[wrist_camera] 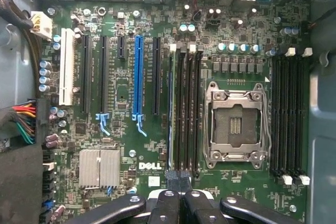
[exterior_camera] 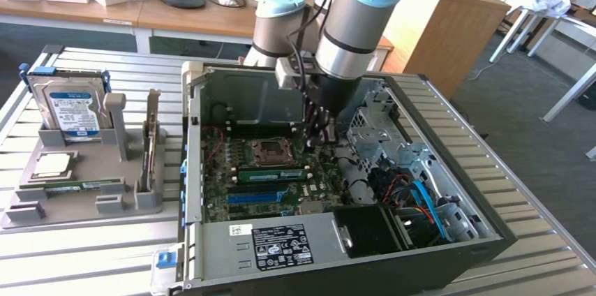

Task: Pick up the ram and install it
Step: 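Press down the ram until it locks into place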

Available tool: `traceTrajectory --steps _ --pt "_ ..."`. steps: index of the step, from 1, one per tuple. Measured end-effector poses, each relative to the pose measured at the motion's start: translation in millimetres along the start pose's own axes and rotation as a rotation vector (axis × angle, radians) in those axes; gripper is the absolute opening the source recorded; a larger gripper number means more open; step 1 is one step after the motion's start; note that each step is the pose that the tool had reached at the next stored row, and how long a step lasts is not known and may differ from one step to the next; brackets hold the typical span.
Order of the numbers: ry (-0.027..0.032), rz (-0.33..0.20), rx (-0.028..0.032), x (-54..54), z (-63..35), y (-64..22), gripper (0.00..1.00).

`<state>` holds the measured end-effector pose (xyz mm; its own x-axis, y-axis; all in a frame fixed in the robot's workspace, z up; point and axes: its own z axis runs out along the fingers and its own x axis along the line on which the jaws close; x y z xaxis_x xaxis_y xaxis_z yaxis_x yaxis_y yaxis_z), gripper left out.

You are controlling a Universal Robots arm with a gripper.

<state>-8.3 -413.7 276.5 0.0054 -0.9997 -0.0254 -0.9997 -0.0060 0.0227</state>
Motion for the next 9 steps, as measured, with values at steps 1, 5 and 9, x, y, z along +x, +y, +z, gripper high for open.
traceTrajectory --steps 1,5,9 --pt "0.0000 0.000 0.0000 0.0 0.9 0.0 0.10" --pt "-0.0001 0.000 0.0001 0.1 4.6 -0.1 0.10" --pt "0.0000 0.000 0.0000 0.2 8.1 -0.2 0.10"
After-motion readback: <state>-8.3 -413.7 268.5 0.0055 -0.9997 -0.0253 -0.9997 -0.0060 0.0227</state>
